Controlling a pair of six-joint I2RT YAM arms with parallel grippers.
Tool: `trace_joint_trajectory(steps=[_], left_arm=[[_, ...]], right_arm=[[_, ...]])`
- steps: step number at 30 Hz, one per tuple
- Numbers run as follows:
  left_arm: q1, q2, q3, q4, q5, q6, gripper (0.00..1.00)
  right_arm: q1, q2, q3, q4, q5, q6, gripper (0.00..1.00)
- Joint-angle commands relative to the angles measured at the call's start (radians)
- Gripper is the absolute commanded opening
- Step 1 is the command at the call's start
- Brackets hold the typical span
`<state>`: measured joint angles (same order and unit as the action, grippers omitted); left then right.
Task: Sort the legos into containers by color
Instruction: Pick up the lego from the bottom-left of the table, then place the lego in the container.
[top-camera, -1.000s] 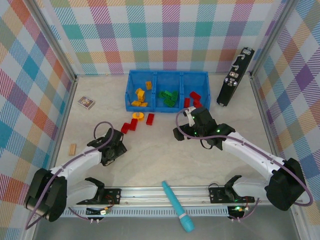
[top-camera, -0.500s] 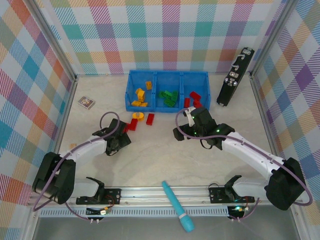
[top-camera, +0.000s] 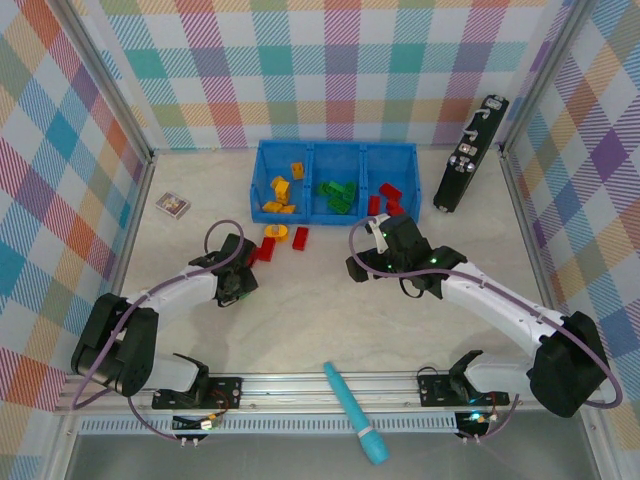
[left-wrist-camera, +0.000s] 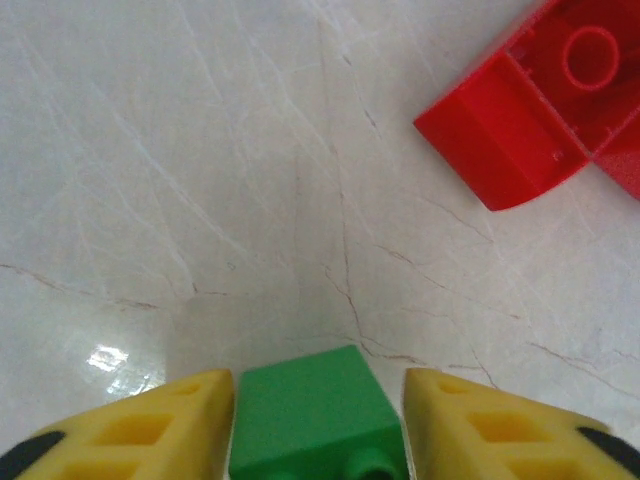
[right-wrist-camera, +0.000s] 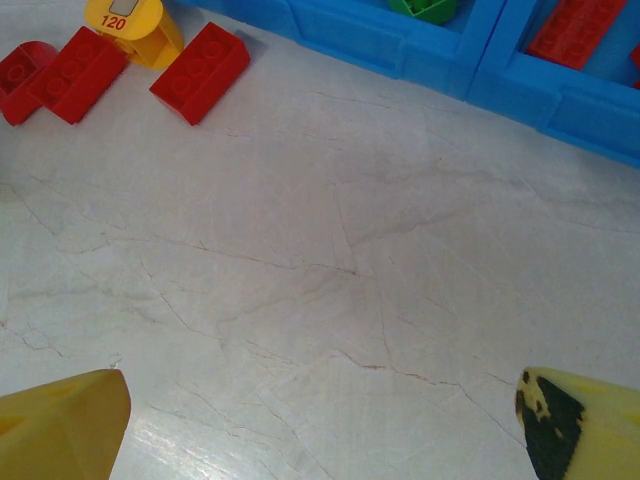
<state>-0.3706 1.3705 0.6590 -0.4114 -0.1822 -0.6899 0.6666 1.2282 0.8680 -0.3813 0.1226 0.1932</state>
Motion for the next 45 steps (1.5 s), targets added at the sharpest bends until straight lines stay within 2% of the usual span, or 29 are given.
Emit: trace_joint_trajectory(steps=[1,5,9,14,17,20,26,31,34,41,45], left_arm=[[0.010,-0.017,0.001,0.008,0.021,-0.001,0.41],[0.007,-0.016,0.032,0.005,0.048,-0.003,0.34],[-0.014,-0.009,0.115,-0.001,0.071,-0.001,0.32],[-0.087,0.062,0.337,0.003,0.092,0.016,0.31],[-0.135,0.157,0.491,0.046,0.105,0.027,0.31],[-0.175,0.262,0.642,0.109,0.122,0.033,0.31],[-0.195,0.500,0.832,0.314,0.119,-0.011,0.31],[-0.197,0.669,0.964,0.397,0.122,-0.058,0.32],[-0.198,0.736,1.025,0.414,0.130,-0.080,0.37],[-0.200,0.766,1.086,0.442,0.153,-0.077,0.62],[-0.191,0.705,1.085,0.439,0.160,-0.034,0.64]], right_arm=[[-0.006,0.003,0.008,0.024,0.013,-0.015,0.99],[-0.015,-0.046,-0.006,-0.007,0.078,-0.023,0.99],[-0.076,-0.116,-0.022,-0.057,0.097,-0.004,0.99],[-0.167,-0.217,-0.041,-0.134,0.130,0.035,0.99],[-0.236,-0.277,-0.062,-0.183,0.146,0.092,0.99],[-0.295,-0.321,-0.080,-0.208,0.092,0.136,0.99],[-0.305,-0.345,-0.107,-0.204,0.017,0.177,0.99],[-0.306,-0.348,-0.129,-0.177,-0.046,0.186,0.99],[-0.305,-0.352,-0.137,-0.163,-0.089,0.192,0.99],[-0.294,-0.282,-0.121,-0.121,-0.244,0.228,1.00],[-0.246,-0.210,-0.075,-0.114,-0.229,0.240,0.99]])
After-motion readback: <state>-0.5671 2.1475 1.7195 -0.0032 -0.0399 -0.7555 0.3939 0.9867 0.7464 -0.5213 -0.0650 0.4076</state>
